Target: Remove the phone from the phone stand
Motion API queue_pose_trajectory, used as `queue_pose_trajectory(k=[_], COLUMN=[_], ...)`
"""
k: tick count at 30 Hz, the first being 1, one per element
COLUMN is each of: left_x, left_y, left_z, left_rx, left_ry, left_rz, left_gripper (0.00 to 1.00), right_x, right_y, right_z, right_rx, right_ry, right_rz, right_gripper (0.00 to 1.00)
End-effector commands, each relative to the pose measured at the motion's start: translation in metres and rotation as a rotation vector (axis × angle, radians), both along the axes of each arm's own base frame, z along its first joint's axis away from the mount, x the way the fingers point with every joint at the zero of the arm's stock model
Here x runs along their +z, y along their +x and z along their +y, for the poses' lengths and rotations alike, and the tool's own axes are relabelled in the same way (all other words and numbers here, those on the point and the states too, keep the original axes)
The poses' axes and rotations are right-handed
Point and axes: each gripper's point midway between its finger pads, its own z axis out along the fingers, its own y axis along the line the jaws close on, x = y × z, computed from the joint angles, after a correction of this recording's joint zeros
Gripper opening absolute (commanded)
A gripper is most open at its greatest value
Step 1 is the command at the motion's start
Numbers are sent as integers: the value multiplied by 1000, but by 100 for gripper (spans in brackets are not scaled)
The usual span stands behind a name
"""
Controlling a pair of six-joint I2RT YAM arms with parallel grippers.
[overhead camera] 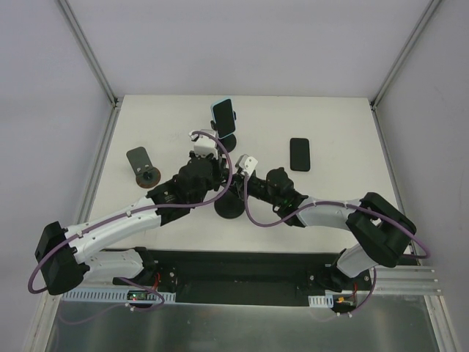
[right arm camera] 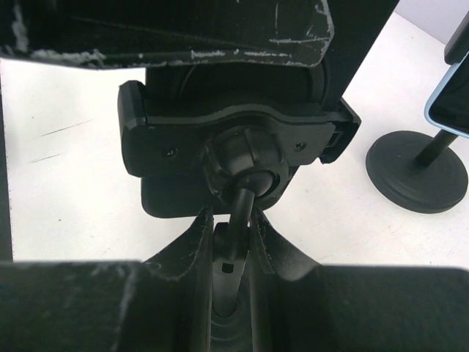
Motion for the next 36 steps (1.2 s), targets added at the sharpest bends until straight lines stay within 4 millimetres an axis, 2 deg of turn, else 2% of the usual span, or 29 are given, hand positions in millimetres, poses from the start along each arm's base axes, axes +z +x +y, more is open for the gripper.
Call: queue_pose_trajectory(k=[1, 3, 4, 8, 11, 15, 17, 18, 20, 23, 24, 27, 34, 36], left_x=[22, 26, 36, 53, 62, 67, 64, 56, 53, 37, 27, 26, 53, 61], left_y=[14, 16, 19, 31, 43, 48, 48, 45, 38, 26, 24, 24, 27, 23], left_z=[14, 21, 23, 32, 49, 57, 57, 52, 48, 39, 42, 61, 104, 108], left_rx=[80, 95, 91, 102, 150, 176, 168, 137, 101, 15, 20, 92, 232, 238], left_ry=[-89, -76, -98, -84, -105, -119, -112, -118, -152, -147, -134, -90, -89, -92], left_rz=[-101, -121, -151, -209, -231, -258, -246, -218, -205, -162, -149, -170, -222, -236], left_gripper=[0, 0, 0, 0, 0, 0, 0, 0, 0, 0, 0, 0, 0, 0], right_x=[-6, -10, -15, -19, -25, -27, -28, -29, -25, -15, -12, -10, -15, -17], right_y=[-53, -57, -58, -67, -72, -73, -71, -69, -64, -58, -57, -54, -39, -36], right_z=[22, 24, 24, 30, 29, 29, 28, 26, 23, 17, 16, 12, 2, -1], right_rx=[250, 270, 275, 313, 328, 330, 318, 309, 285, 268, 267, 263, 198, 182], right_ry=[-22, -33, -54, -80, -105, -111, -111, -114, -96, -55, -40, -28, -17, -21], right_rz=[61, 67, 59, 57, 59, 70, 72, 75, 78, 92, 104, 106, 132, 138], right_gripper=[1, 1, 1, 1, 1, 1, 1, 1, 1, 1, 1, 1, 1, 1])
